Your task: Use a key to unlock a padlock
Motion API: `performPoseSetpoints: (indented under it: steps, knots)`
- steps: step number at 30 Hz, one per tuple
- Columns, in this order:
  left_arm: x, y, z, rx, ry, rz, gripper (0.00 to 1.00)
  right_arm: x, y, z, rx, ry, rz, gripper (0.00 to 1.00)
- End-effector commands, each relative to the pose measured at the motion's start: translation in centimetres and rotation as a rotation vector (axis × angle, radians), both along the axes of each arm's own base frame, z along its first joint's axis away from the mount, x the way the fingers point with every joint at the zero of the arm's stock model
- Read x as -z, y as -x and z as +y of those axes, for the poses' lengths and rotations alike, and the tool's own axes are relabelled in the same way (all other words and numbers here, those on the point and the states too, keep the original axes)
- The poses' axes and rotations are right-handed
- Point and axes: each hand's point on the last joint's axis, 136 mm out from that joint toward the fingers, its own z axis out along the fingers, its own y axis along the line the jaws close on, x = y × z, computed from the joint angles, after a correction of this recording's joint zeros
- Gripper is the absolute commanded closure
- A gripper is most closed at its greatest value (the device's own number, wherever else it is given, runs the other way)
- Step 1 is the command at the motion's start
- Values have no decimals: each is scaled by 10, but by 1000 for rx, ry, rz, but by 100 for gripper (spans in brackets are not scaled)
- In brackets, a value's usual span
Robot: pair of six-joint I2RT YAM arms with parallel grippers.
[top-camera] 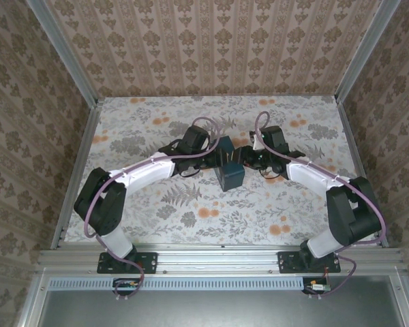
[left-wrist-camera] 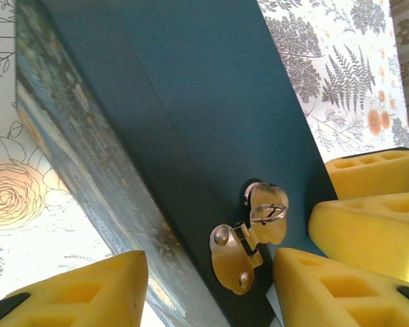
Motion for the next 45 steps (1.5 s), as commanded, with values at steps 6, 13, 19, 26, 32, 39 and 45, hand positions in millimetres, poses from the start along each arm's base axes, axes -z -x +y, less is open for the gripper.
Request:
performPoseSetpoints:
  steps: [6,13,19,26,32,39,45]
  knots:
    - [-24,-4,9,-31,110,-17,48,41,3,44,-71,-137,134,65]
    - [-34,-10,28,-63,87,-57,50,62,-6,79,-64,-176,168,67]
    - [-48,-14,21,-18,107,-84,50,84,-8,78,-35,-154,203,68]
    - [-59,-18,4,14,116,-111,51,107,0,59,0,-106,239,69]
    - [-51,-18,-18,51,117,-90,51,122,4,34,35,-84,266,69]
    - [-51,-16,-45,87,106,-101,51,130,6,20,33,-51,286,69]
    - [-55,-22,-49,89,82,-120,51,139,18,5,38,-18,304,69]
